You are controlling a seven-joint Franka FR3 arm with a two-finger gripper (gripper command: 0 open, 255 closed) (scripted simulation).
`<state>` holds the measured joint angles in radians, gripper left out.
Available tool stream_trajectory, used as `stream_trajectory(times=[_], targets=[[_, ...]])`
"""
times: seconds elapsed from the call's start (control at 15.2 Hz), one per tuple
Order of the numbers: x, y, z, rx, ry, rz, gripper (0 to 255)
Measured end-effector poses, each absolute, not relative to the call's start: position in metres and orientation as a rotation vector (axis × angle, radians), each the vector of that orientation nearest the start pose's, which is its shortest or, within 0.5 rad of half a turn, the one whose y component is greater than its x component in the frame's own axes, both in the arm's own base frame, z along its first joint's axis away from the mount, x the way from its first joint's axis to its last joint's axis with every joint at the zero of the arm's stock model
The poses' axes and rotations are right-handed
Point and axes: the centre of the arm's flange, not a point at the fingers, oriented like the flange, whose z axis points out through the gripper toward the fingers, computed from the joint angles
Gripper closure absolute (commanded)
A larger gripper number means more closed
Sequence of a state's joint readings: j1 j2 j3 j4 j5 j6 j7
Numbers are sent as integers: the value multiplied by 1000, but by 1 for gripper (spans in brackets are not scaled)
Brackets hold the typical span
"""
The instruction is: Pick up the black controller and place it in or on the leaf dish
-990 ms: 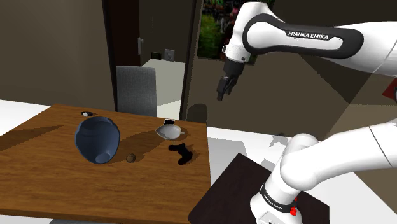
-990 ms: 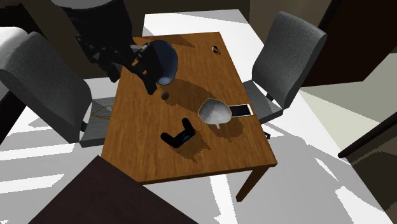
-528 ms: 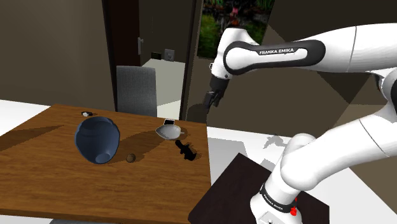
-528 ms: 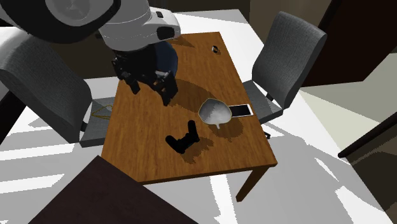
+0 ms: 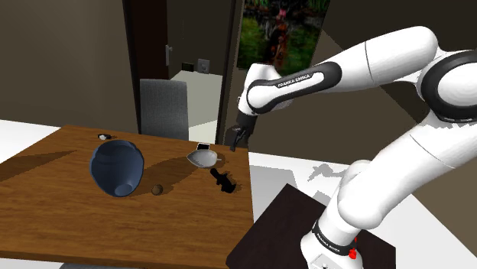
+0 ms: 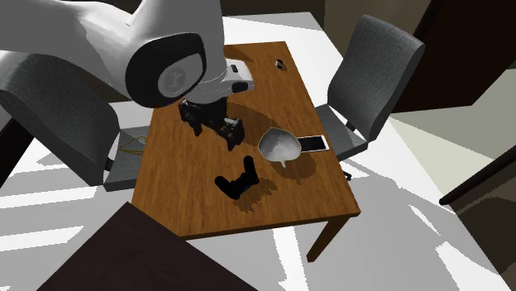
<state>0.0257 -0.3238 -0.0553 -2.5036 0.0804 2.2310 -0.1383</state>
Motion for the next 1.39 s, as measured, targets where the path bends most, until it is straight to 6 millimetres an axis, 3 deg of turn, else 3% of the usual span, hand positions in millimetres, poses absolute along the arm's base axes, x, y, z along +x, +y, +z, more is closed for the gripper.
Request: stream_trajectory(times=[0.59, 0.99, 1.39], targets=[[485, -5, 297, -3008, -64, -72, 0], [522, 10, 229, -2973, -43, -63, 0], [528, 13, 193, -2966, -38, -61, 0]])
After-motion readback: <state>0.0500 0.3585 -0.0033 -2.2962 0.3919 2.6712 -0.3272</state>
